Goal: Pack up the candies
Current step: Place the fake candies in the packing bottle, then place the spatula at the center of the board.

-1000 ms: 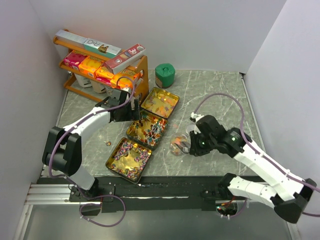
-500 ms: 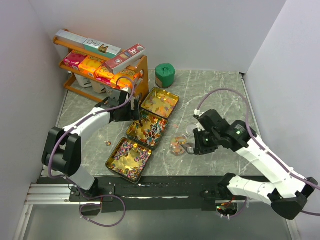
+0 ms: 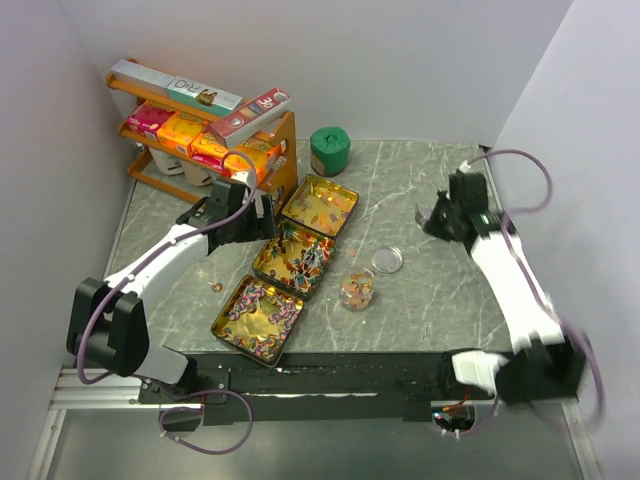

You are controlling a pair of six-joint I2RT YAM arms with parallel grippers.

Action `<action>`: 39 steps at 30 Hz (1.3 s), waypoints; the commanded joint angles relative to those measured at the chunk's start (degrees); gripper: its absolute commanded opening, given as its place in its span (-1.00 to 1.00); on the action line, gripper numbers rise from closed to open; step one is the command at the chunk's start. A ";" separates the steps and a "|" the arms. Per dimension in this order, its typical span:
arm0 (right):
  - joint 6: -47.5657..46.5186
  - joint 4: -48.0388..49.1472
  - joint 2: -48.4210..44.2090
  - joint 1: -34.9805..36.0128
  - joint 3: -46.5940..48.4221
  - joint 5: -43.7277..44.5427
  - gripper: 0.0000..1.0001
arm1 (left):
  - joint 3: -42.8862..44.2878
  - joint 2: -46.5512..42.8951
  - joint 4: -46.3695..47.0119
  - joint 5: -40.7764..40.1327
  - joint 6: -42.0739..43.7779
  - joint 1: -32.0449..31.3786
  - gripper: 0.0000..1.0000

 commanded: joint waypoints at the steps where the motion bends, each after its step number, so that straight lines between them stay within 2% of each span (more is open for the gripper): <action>1: -0.58 14.88 17.08 -4.36 6.22 -2.03 -1.00 | -1.35 -4.03 1.88 -0.11 -2.26 -0.28 0.93; 4: -2.25 14.27 27.63 -4.45 11.42 1.84 -1.00 | -2.76 -6.49 4.25 -0.73 -3.67 -0.28 0.93; 10: -2.08 12.33 35.64 -5.15 14.95 4.57 -0.99 | -0.40 -6.15 1.54 -1.34 -5.43 -0.20 0.93; 11: -2.17 11.81 36.53 -5.15 15.30 4.31 -0.87 | -0.04 -5.36 1.19 -1.34 -4.91 -0.20 0.93; 14: -2.69 10.49 39.43 -5.33 16.36 3.78 -0.72 | 0.14 -4.83 1.45 -0.82 -3.67 -0.20 0.93; 17: -3.83 8.29 41.11 -5.42 17.77 3.60 -0.37 | 0.49 -4.65 1.97 -0.82 -2.53 -0.20 0.93; 19: -4.54 8.55 39.97 -5.33 16.98 3.43 -0.21 | 1.19 -4.21 2.15 -0.64 -2.01 -0.20 0.93; 20: -5.41 8.38 39.53 -5.33 16.80 3.43 0.04 | 1.45 -4.03 2.15 -0.38 -1.65 -0.20 0.93; 23: -7.43 7.59 38.38 -5.42 16.97 1.76 0.20 | 2.77 -3.16 1.80 -0.20 -0.69 -0.20 0.93; 28: -9.20 4.25 37.68 0.28 19.35 2.37 0.20 | 3.04 -2.80 1.53 -0.20 0.37 -0.20 0.93; 34: -4.90 2.83 38.29 10.12 17.08 1.67 0.12 | 2.60 -2.45 1.01 -0.55 0.81 -0.20 0.93; 39: -0.85 3.81 40.40 12.86 13.82 -2.80 -0.09 | 2.07 -2.45 0.57 -0.46 1.34 -0.20 0.93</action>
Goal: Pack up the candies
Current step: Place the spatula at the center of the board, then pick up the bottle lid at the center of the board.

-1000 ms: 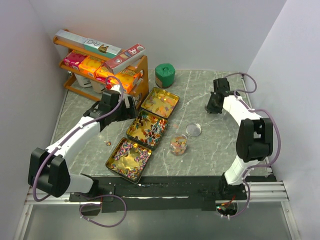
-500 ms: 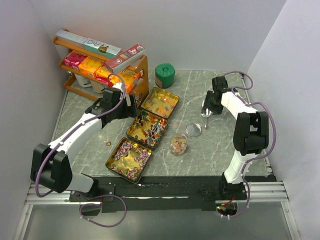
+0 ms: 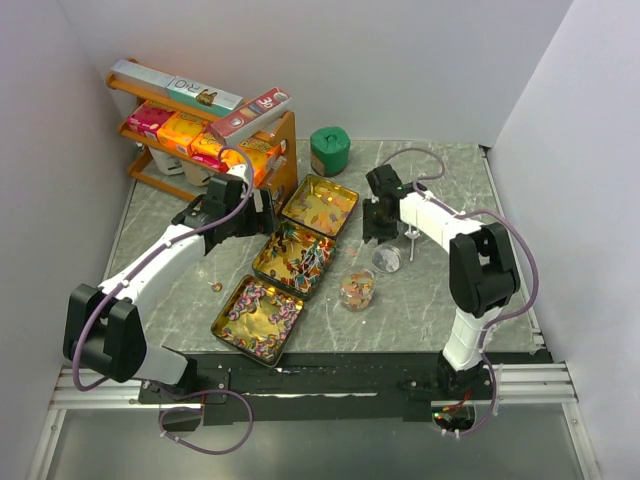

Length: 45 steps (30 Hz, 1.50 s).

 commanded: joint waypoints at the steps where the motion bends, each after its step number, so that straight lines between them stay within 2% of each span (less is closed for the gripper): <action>1: 4.22 -0.59 0.14 0.62 -2.29 -2.59 -0.11 | 1.20 -0.20 -0.57 -0.14 1.25 -0.15 0.93; 9: 5.19 0.20 3.31 1.24 -3.97 -2.16 -0.24 | 0.76 -0.11 -0.83 1.18 1.16 -0.15 0.93; 15: 4.31 0.12 7.96 1.33 -0.99 -2.95 -0.28 | 0.67 -0.02 -0.83 1.71 1.25 -0.15 0.93; 18: 4.22 -0.32 9.46 1.33 -0.19 -3.04 -0.44 | 0.67 -0.29 -1.09 1.80 0.99 -0.15 0.93; 19: 4.31 -0.15 9.46 1.33 -0.28 -3.12 -0.79 | 0.75 -0.29 -1.27 1.71 0.99 -0.15 0.93; 20: 4.22 0.02 9.38 1.33 -0.54 -3.47 -0.99 | 0.84 -0.37 -1.36 1.80 0.81 -0.15 0.93; 23: 4.05 0.99 7.10 1.15 -1.86 -3.74 -1.00 | 0.76 -0.73 -1.54 1.97 0.63 -0.15 0.93; 26: 3.35 2.84 0.97 0.37 -3.18 -6.02 -1.00 | 0.41 -1.60 -1.01 3.29 0.81 -0.15 0.93; 30: 1.60 5.64 -7.83 -2.71 -5.11 -13.39 -1.00 | -1.61 -4.14 1.44 5.83 0.20 -0.24 0.93; 33: -0.42 7.14 -14.34 -6.04 -6.25 -22.08 -1.00 | -6.53 -7.30 8.03 10.40 -2.26 -0.59 0.93; 37: -2.89 9.16 -21.02 -11.23 -8.62 -37.89 -1.00 | -8.21 -8.55 13.92 13.83 -2.71 -1.82 0.93; 38: -3.33 9.60 -22.60 -12.02 -9.58 -46.63 -1.00 | -7.77 -8.29 14.11 14.27 -2.44 -2.08 0.93; 41: -3.95 9.34 -25.06 -13.35 -11.69 -58.18 -1.00 | -6.02 -6.88 15.07 15.77 -1.39 -3.14 0.93; 45: -1.76 10.30 -28.06 -13.26 -15.56 -69.28 -1.00 | -3.82 -3.63 16.21 18.57 -0.07 -4.72 0.96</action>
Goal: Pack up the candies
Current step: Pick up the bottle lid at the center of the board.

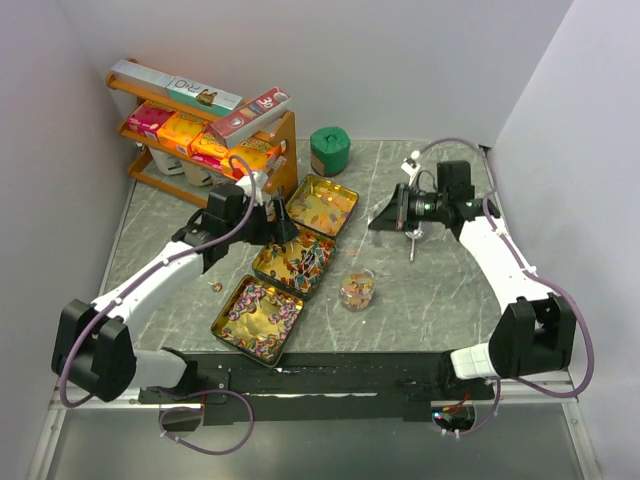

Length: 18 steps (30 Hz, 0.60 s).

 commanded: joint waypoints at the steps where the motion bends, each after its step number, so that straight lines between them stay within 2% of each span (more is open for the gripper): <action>1: 1.28 2.41 -3.19 0.38 -4.73 -20.73 -1.00 | 4.25 2.86 6.07 6.84 1.79 -1.94 0.96; 3: 5.74 9.14 -6.00 0.38 -7.71 -28.09 -1.00 | 4.69 4.44 8.61 10.36 2.14 -2.30 0.98; 6: 8.58 12.88 -9.25 0.38 -9.39 -35.31 -1.00 | 5.74 6.55 12.65 22.38 3.55 -2.65 0.98; 8: 9.37 14.28 -10.31 1.34 -10.09 -37.09 -1.00 | 7.50 8.22 12.85 31.59 5.30 -2.83 1.00; 9: 10.51 15.07 -10.40 1.78 -10.70 -37.45 -1.00 | 8.46 8.84 11.98 33.73 6.18 -2.74 0.91; 13: 12.10 17.18 -11.80 3.45 -13.86 -39.64 -1.00 | 14.43 12.00 5.22 39.64 11.53 -3.88 0.83; 16: 17.44 23.85 -13.47 3.89 -15.45 -40.70 -1.00 | 15.67 13.59 5.72 45.51 12.60 -4.76 0.83; 18: 20.70 27.64 -13.74 3.98 -15.81 -41.05 -1.00 | 16.29 14.03 6.78 53.06 12.86 -4.94 0.84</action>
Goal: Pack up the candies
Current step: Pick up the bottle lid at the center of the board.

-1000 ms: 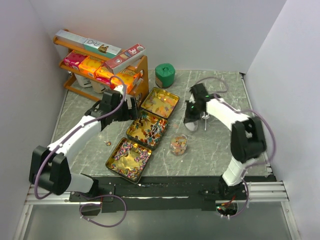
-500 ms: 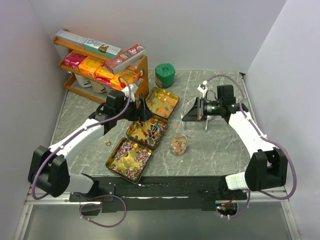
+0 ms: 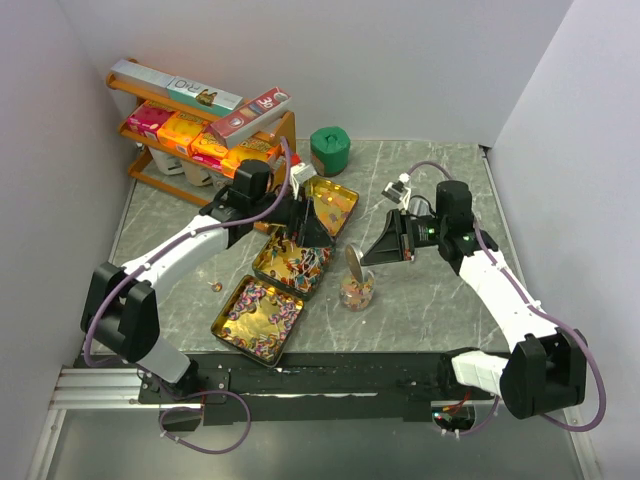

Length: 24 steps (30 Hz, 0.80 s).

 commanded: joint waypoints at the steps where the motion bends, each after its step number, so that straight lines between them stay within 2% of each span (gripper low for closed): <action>1: 7.23 10.14 -2.09 0.24 -0.66 -6.52 -1.00 | 3.09 1.09 0.77 17.56 4.32 -1.16 0.86; 4: 6.00 7.78 -1.83 0.68 0.04 -6.61 -1.00 | 5.72 1.70 -7.02 22.15 12.38 -1.95 0.91; 5: 4.69 6.99 -1.92 0.95 0.30 -6.52 -1.00 | 6.51 2.49 -11.57 22.41 14.58 -2.30 0.94; 8: 1.79 3.65 -1.56 2.79 1.36 -6.96 -1.00 | 9.24 4.68 -15.92 19.61 19.08 -3.18 0.99; 13: -4.80 -5.56 0.36 4.73 4.25 -6.96 -1.00 | 10.13 6.80 -9.87 17.67 14.00 -3.71 0.94; 16: -5.61 -5.59 1.24 4.82 5.05 -6.96 -1.00 | 10.39 7.33 -9.07 19.94 13.55 -4.14 0.79; 17: -4.91 -5.15 1.33 4.90 5.14 -6.87 -1.00 | 10.65 7.50 -9.77 20.48 14.33 -4.32 0.63; 18: -4.47 -4.45 1.60 4.99 5.14 -6.96 -1.00 | 11.17 7.77 -10.64 21.01 15.73 -4.67 0.58; 20: -1.84 -1.57 2.65 5.69 4.88 -7.66 -1.00 | 12.58 8.91 -16.25 23.90 19.24 -5.02 0.47; 21: -1.65 -1.37 3.00 5.87 4.88 -7.75 -1.00 | 14.59 9.35 -18.80 24.61 24.57 -5.20 0.44; 24: -2.00 -1.81 4.41 6.40 5.32 -7.66 -1.00 | 18.46 11.37 -28.38 26.72 32.76 -5.55 0.42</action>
